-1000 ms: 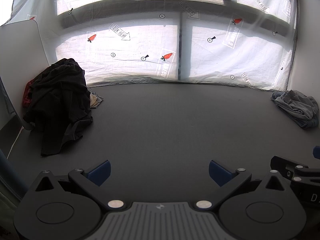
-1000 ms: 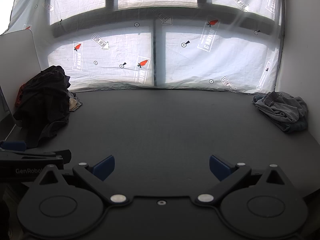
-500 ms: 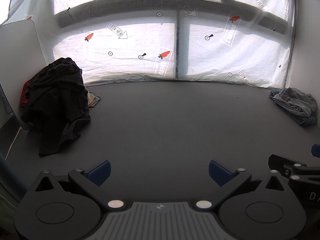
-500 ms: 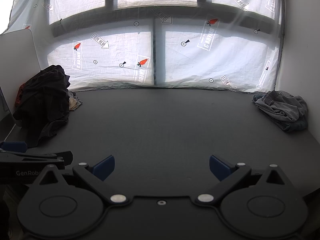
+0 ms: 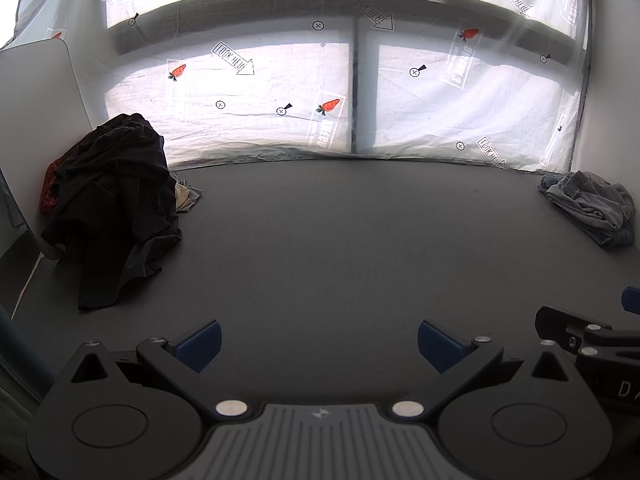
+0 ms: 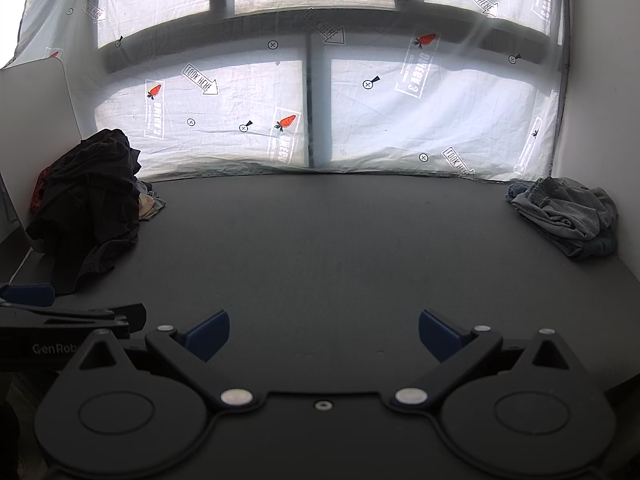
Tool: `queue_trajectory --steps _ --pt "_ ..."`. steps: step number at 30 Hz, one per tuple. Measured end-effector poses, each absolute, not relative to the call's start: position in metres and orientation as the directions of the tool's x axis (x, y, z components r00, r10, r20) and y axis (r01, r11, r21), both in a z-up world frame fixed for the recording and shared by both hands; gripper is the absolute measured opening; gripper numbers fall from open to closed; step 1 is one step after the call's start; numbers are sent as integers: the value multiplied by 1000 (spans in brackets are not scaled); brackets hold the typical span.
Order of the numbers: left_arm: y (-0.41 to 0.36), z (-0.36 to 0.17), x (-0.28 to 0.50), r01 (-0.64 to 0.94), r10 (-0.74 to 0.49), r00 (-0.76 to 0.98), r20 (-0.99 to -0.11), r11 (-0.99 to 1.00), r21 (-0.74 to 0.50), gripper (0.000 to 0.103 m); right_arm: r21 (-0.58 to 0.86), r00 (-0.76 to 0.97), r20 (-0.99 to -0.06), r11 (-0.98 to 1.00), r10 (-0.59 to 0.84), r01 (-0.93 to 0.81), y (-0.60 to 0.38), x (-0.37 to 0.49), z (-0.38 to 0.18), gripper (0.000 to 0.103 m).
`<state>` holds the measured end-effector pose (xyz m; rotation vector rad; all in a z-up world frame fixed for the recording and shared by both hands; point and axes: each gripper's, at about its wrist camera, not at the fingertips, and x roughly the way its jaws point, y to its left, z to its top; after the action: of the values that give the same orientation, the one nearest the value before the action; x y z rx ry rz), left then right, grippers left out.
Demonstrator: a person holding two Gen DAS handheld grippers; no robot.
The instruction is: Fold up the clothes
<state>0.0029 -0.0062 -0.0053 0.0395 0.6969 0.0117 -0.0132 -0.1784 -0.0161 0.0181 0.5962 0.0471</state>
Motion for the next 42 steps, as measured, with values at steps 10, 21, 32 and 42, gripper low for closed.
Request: queue_trajectory --steps 10,21,32,42 --pt "-5 -19 15 5 6 736 -676 1000 15 103 47 800 -598 998 54 -33 -184 -6 -28 102" --pt "-26 -34 82 -11 -1 676 -736 1000 -10 103 85 754 -657 996 24 42 -224 60 -47 102" --pt "-34 -17 179 -136 19 654 -757 986 -93 103 181 766 -637 982 84 43 -263 181 -40 103" --pt "-5 -34 222 -251 65 604 -794 961 -112 103 235 734 -655 972 179 -28 -250 254 -59 103"
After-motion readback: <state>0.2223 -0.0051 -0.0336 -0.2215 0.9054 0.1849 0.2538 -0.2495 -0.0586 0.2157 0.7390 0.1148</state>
